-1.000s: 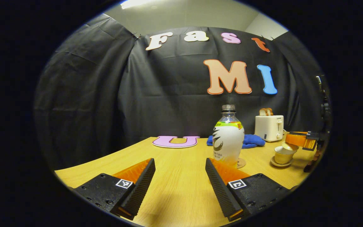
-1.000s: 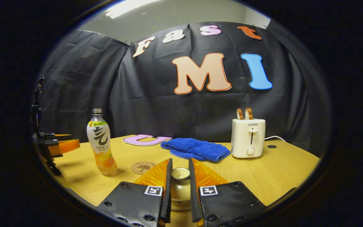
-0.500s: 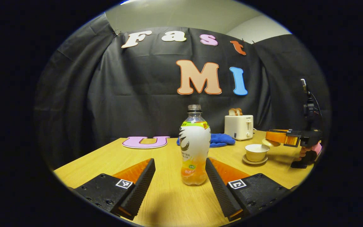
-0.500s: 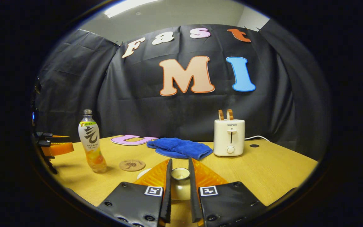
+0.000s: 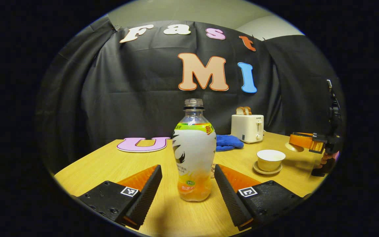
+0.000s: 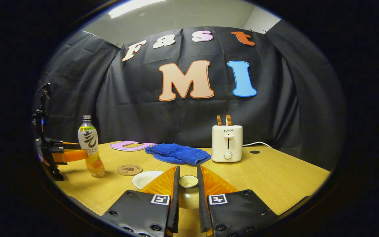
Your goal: Open the teacup lid with one hand, grasp the water bottle and pour water into the teacup with the other hand; after pouring, place the water bottle on the coaster and then close the teacup lid.
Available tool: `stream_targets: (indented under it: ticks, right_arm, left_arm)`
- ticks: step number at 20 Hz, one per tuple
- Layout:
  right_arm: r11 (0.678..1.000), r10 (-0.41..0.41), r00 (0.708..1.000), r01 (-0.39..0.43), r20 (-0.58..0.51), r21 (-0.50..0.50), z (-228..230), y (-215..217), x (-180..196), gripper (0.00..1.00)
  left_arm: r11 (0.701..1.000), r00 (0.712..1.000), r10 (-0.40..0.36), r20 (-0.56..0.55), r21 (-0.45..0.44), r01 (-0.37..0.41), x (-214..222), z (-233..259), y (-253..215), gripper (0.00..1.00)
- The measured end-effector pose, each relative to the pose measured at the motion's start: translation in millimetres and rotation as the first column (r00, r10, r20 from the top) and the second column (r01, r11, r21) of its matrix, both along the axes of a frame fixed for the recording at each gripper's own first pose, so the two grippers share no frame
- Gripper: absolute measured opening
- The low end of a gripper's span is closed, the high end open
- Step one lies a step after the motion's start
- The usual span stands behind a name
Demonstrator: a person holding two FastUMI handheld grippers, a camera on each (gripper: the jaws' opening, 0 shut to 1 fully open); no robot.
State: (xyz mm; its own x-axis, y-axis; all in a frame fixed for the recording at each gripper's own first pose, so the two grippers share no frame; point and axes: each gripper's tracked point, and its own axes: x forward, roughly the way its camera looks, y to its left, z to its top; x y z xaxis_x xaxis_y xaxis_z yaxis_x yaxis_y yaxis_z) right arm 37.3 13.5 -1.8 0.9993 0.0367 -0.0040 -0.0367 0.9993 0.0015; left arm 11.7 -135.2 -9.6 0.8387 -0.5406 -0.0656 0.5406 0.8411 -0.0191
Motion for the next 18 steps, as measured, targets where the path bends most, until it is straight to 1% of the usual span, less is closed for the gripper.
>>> stream_targets:
  ticks: [3, 10, 11, 12, 14, 15, 16, 18]
  right_arm:
    - [1.0, -0.01, 1.0, 0.01, 0.001, 0.0, 0, -9, -1, 0.29]
    - [1.0, -0.026, 1.0, 0.026, -0.002, 0.0, 0, -19, -1, 0.28]
    - [1.0, -0.027, 1.0, 0.027, -0.002, 0.0, 0, -20, -1, 0.29]
    - [1.0, -0.028, 1.0, 0.028, -0.002, 0.0, 0, -21, -1, 0.28]
    - [1.0, -0.028, 1.0, 0.028, -0.002, 0.0, 0, -24, -1, 0.28]
    - [1.0, -0.028, 1.0, 0.028, -0.001, 0.0, 0, -24, -1, 0.28]
    - [1.0, -0.029, 1.0, 0.029, -0.002, 0.0, 0, -26, -1, 0.28]
    - [1.0, -0.031, 1.0, 0.031, -0.002, 0.0, 1, -28, -1, 0.29]
  left_arm:
    - [1.0, 1.0, -0.003, -0.026, 0.021, 0.003, 12, -5, -14, 0.94]
    - [0.999, 0.999, 0.005, -0.05, 0.043, -0.003, 27, -11, -28, 0.94]
    - [0.999, 0.999, 0.004, -0.051, 0.049, -0.002, 29, -11, -30, 0.92]
    - [0.998, 0.999, 0.006, -0.053, 0.056, -0.003, 30, -13, -32, 0.85]
    - [0.998, 0.999, 0.007, -0.052, 0.057, -0.004, 32, -12, -31, 0.82]
    - [0.999, 0.999, 0.005, -0.049, 0.054, -0.003, 31, -11, -30, 0.78]
    - [0.998, 0.999, 0.007, -0.052, 0.057, -0.004, 31, -12, -30, 0.67]
    - [0.998, 0.998, 0.017, -0.054, 0.066, -0.013, 35, -13, -35, 0.65]
